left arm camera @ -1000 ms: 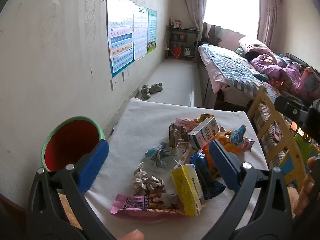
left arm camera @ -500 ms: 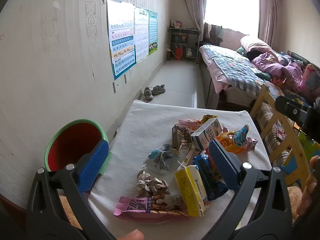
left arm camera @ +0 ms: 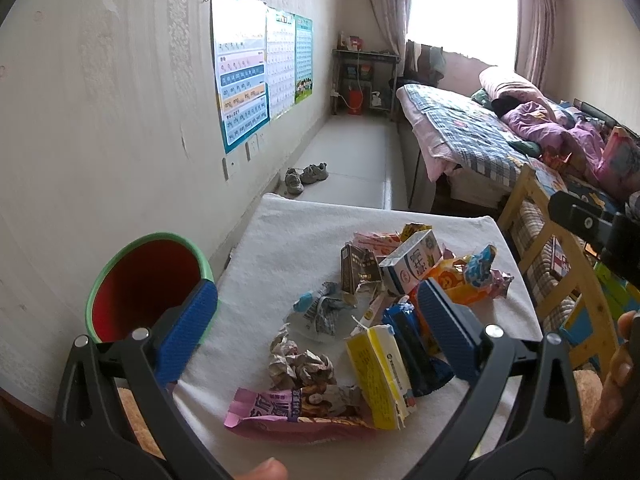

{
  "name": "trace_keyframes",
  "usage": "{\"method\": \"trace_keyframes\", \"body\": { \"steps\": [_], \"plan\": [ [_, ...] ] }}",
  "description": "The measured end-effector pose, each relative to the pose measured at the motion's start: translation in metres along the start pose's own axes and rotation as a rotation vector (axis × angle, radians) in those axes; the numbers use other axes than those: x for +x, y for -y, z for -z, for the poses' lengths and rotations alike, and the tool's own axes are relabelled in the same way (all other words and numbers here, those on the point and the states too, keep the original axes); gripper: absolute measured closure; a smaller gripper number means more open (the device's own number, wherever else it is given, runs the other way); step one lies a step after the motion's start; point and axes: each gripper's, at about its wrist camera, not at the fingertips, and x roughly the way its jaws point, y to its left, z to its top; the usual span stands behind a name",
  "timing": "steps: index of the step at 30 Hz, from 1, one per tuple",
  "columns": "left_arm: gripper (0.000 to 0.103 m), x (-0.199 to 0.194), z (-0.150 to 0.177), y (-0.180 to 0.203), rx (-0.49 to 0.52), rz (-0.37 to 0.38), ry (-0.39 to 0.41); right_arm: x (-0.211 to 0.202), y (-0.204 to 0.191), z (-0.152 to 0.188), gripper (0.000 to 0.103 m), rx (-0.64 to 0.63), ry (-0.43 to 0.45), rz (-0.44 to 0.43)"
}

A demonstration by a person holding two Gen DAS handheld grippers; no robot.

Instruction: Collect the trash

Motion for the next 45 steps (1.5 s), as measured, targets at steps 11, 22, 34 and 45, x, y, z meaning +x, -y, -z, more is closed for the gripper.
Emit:
{"method": "trace_keyframes", "body": {
  "steps": [11, 22, 34, 45],
  "plan": [
    [0.005, 0.001, 0.0, 0.0, 0.005, 0.002, -0.005, 0.005, 0.001, 0.002, 0.007, 0.002, -0.014, 0.007],
    [0.005, 0.003, 0.002, 0.0, 0.018, -0.004, -0.011, 0.012, 0.004, 0.007, 0.007, 0.007, -0.033, 0.007],
    [0.005, 0.037, 0.025, -0.037, 0.002, 0.006, -0.185, 0.035, 0.027, 0.017, 0.007, 0.009, -0.116, 0.055],
    [0.005, 0.056, 0.049, -0.042, -0.022, 0.084, -0.306, 0.049, 0.023, 0.03, 0.007, -0.047, -0.189, 0.032]
  ]
}}
